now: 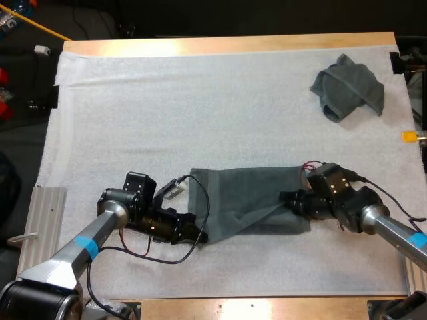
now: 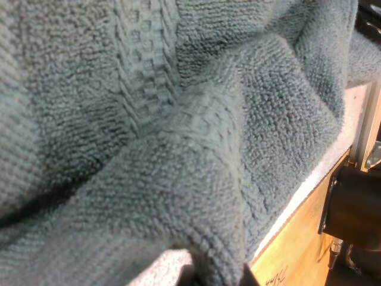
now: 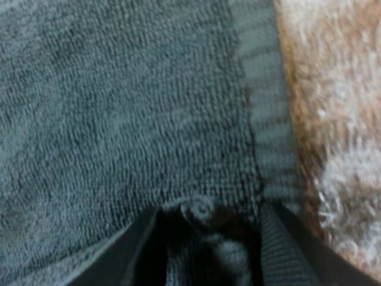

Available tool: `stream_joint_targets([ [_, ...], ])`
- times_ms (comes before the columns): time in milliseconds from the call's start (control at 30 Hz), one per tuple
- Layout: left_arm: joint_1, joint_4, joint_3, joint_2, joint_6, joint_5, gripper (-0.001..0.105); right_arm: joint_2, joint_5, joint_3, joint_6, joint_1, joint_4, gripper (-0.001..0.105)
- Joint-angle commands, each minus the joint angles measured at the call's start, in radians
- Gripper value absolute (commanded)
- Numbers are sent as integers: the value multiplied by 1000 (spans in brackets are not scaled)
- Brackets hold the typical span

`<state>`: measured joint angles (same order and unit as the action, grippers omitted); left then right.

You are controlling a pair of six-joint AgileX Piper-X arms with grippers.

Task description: Pick towel from pile, fold and stack

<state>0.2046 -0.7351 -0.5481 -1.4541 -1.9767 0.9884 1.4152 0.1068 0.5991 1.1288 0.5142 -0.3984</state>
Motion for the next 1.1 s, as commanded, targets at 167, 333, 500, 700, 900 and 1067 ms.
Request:
stream_joint_targets([
  [167,2,-7,-1,1,8,-2,0,68,4,7,9,-3,21,34],
  [333,2,-7,-1,1,8,-2,0,67,11,9,12,-3,20,6],
  [500,2,-7,-1,1,8,-2,0,16,32,9,20,-3,13,0],
  [700,2,-5,-2,1,8,15,0,-84,24,9,21,-3,13,0],
  [900,2,-5,-52,1,8,49,0,-175,-43,9,21,-3,12,0],
  [1067,2,-5,-112,1,0,52,0,-207,-67,9,15,-3,-16,0],
])
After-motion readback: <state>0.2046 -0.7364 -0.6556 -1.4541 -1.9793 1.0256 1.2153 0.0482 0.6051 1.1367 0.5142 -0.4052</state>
